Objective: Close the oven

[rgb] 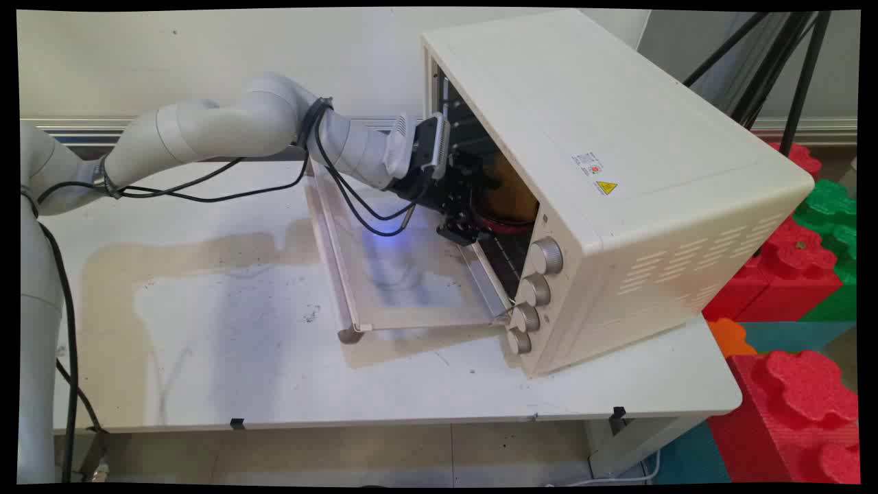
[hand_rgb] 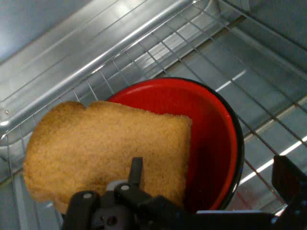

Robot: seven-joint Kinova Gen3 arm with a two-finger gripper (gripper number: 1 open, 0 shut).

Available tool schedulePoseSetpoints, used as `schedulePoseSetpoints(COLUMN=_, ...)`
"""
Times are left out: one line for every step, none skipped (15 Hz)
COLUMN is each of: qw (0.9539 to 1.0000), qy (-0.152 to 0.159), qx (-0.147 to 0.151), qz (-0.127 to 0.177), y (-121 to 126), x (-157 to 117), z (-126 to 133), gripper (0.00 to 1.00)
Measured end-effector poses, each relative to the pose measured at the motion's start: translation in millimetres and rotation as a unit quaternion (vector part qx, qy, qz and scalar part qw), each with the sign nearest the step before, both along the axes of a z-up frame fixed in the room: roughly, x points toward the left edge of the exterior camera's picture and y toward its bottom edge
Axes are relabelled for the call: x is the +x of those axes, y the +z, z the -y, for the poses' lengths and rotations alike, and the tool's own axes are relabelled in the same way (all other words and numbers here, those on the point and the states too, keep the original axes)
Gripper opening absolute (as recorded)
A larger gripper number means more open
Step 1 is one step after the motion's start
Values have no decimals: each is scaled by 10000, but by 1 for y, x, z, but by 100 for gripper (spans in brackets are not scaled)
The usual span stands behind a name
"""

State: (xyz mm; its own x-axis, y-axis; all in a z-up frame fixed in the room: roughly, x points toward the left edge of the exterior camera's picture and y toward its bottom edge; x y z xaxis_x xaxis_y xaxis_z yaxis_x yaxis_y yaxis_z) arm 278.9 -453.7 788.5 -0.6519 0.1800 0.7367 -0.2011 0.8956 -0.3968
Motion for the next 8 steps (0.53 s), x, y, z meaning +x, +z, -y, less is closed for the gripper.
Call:
schedulePoseSetpoints(qw=10000, qy=13, qx=10, qz=-20, y=1, x=1, z=-1, gripper=100)
schedulePoseSetpoints(qw=10000, qy=23, qx=15, qz=-32, y=2, x=2, z=-2, gripper=100)
schedulePoseSetpoints(qw=10000, qy=36, qx=22, qz=-53, y=4, x=4, z=-3, gripper=100)
schedulePoseSetpoints(qw=10000, qy=46, qx=31, qz=-77, y=7, x=6, z=-5, gripper=100)
schedulePoseSetpoints(qw=9999, qy=60, qx=42, qz=-101, y=10, x=10, z=-8, gripper=100)
schedulePoseSetpoints(qw=9999, qy=75, qx=55, qz=-123, y=12, x=13, z=-10, gripper=100)
schedulePoseSetpoints(qw=9998, qy=86, qx=64, qz=-140, y=14, x=15, z=-12, gripper=100)
schedulePoseSetpoints(qw=9998, qy=104, qx=75, qz=-161, y=17, x=20, z=-16, gripper=100)
